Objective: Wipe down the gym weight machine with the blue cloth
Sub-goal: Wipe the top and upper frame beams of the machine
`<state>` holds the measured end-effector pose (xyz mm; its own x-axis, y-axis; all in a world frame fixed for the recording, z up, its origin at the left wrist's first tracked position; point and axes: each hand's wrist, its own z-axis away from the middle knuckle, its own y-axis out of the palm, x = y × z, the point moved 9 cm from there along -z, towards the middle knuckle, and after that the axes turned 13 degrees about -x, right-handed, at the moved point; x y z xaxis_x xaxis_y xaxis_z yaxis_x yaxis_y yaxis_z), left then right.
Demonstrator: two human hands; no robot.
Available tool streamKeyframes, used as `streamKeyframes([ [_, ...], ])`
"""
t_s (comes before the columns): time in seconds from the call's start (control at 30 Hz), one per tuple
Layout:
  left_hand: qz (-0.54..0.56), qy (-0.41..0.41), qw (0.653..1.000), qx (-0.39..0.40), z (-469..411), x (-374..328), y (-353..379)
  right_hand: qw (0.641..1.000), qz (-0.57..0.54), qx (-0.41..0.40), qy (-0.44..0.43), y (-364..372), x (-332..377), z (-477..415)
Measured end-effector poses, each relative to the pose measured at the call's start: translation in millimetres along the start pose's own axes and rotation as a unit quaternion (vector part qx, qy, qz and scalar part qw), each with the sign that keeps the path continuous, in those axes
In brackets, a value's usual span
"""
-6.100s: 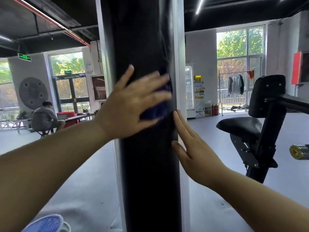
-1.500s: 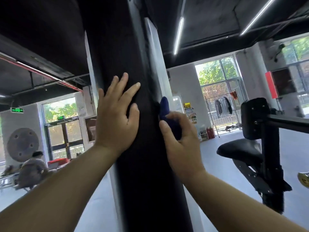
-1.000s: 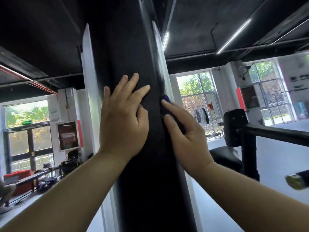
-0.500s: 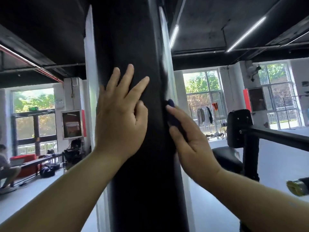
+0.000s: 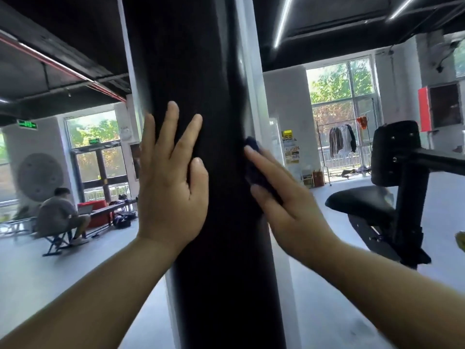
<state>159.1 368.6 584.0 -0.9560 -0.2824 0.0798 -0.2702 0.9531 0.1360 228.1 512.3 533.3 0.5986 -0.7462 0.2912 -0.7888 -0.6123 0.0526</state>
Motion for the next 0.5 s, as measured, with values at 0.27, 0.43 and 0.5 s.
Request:
streamKeyframes([
  [0.27,-0.019,0.006,1.0,0.024,55.5,-6.7,-6.7,0.991,0.04,-0.131,-0.008,6.1,-9.3,33.0],
  [0.43,-0.014,0.031,0.999,0.029,75.5,-10.2,-11.0,0.995,0.052,-0.081,0.013,2.2,-20.0,67.4],
  [0.5,-0.018,0.03,0.999,0.03,75.8,-11.0,-10.7,0.993,0.008,-0.109,0.042,0.8,-13.3,34.3],
])
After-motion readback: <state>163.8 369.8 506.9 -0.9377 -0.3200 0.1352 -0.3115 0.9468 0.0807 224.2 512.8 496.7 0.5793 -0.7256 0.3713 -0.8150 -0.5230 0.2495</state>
